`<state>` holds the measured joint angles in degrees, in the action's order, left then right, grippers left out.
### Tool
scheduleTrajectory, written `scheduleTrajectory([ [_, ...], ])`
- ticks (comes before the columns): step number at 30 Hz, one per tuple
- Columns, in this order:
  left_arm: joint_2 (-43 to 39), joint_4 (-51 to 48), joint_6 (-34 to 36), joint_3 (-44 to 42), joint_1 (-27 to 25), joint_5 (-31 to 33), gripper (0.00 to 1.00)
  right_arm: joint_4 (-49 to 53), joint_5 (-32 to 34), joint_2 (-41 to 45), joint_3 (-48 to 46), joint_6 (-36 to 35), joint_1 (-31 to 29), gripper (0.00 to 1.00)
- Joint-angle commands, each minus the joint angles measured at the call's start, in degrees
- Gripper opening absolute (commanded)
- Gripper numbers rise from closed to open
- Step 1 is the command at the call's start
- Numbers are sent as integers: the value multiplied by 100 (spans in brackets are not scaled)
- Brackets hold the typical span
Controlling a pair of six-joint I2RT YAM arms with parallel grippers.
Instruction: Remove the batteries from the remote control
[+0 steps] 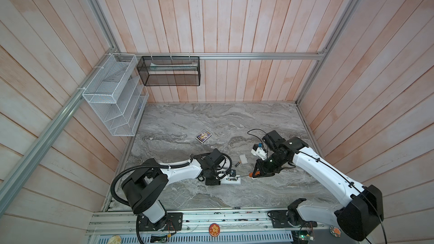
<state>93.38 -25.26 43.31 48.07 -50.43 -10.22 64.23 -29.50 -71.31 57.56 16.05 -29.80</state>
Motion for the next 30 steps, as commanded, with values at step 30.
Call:
scheduleTrajectory([
  [30, 645, -278, 74, -377, -138, 56, 0, -424, -1043, 266, -159, 3, 27, 0],
])
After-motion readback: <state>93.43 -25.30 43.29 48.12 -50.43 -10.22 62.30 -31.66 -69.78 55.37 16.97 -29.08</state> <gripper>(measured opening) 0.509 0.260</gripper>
